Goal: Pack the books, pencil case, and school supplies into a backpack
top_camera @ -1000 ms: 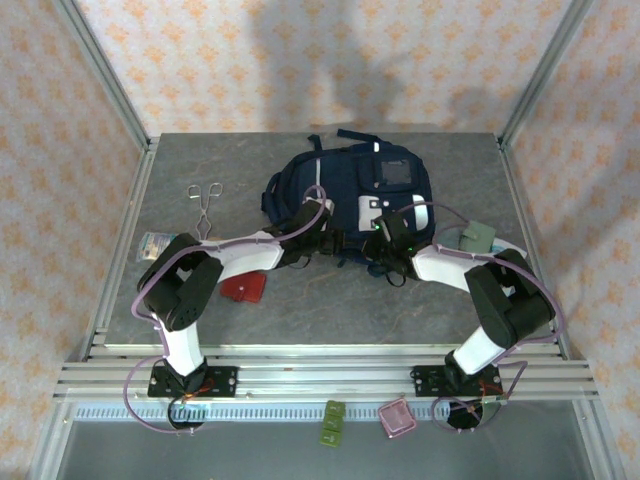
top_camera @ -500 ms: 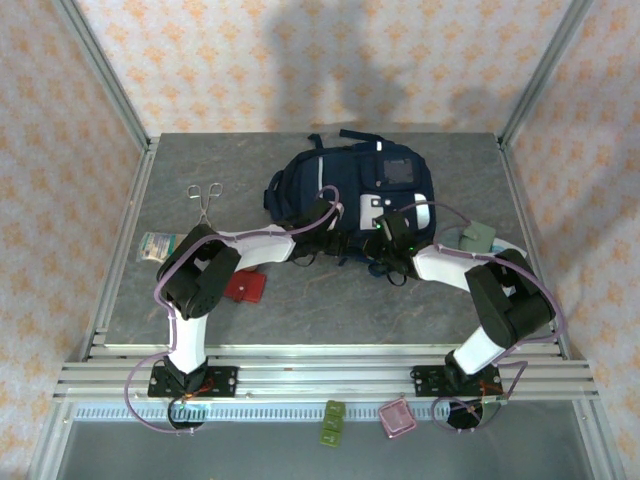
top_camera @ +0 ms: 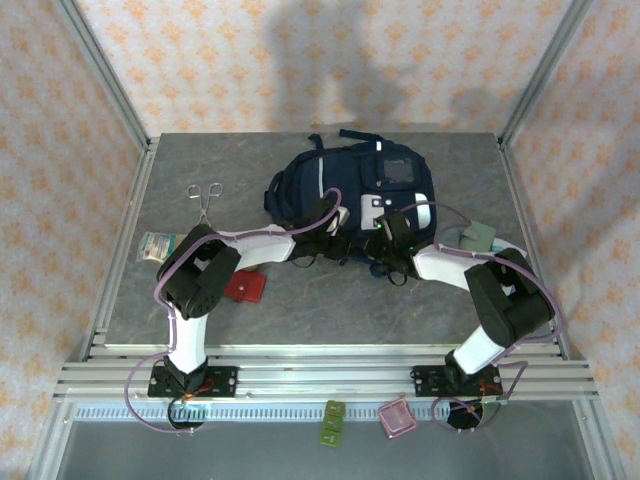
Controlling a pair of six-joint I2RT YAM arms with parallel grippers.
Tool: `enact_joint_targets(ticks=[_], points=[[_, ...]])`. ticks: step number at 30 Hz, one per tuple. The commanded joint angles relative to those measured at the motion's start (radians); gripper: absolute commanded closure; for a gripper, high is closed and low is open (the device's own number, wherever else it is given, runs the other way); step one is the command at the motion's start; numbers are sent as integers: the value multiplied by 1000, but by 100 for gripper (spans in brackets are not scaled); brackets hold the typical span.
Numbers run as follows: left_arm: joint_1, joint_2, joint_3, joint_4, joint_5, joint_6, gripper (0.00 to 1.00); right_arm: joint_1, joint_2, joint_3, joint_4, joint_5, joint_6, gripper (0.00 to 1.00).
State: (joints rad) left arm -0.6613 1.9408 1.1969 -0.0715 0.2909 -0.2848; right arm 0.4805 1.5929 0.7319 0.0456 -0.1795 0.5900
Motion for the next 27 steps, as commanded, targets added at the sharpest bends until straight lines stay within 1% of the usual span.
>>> enact_joint_targets(ticks=[1,3,5,7,9,10,12,13,14,15,16,17,18,19,21,23,24,25,26,27], points=[[-10,31,21,-64,-42,13,60,-7,7,-14,-21,24,1,82],[-12,22,7,-59,-94,12,60,-8,5,-13,-22,24,-1,82],[-11,11,-5,-55,-116,16,60,-10,3,-14,-24,25,-2,82],[-12,17,-4,-61,-111,26,60,-10,5,-14,-22,25,-2,82],[-12,29,-2,-62,-80,30,63,-9,9,-13,-24,22,-2,82],[-15,36,-1,-61,-77,27,66,-10,11,-11,-24,24,-1,82],[-20,44,-2,-56,-89,27,76,-10,13,-10,-23,23,2,82],[-24,48,0,-56,-111,30,80,-11,12,-11,-21,21,4,82],[-28,50,0,-58,-135,35,87,-10,12,-11,-19,21,4,82],[-33,54,2,-64,-160,39,88,-11,11,-12,-19,19,5,82],[-38,56,1,-67,-180,44,87,-11,10,-12,-19,21,4,82],[-41,57,-2,-65,-197,48,84,-11,9,-12,-19,20,4,82],[-45,58,-6,-63,-218,50,77,-11,9,-13,-18,21,4,82],[-47,59,-10,-59,-235,51,74,-11,10,-14,-18,20,5,82],[-53,61,-20,-45,-263,57,74,-10,11,-18,-16,19,5,82],[-58,75,-20,-37,-282,59,76,-11,11,-20,-14,19,7,82],[-61,84,-17,-38,-295,58,79,-11,10,-23,-12,19,8,82],[-61,91,-16,-39,-298,58,88,-11,10,-25,-10,18,10,82],[-61,95,-14,-39,-300,58,99,-11,9,-26,-10,18,11,82],[-61,92,-13,-42,-298,59,100,-11,9,-26,-11,20,11,83]])
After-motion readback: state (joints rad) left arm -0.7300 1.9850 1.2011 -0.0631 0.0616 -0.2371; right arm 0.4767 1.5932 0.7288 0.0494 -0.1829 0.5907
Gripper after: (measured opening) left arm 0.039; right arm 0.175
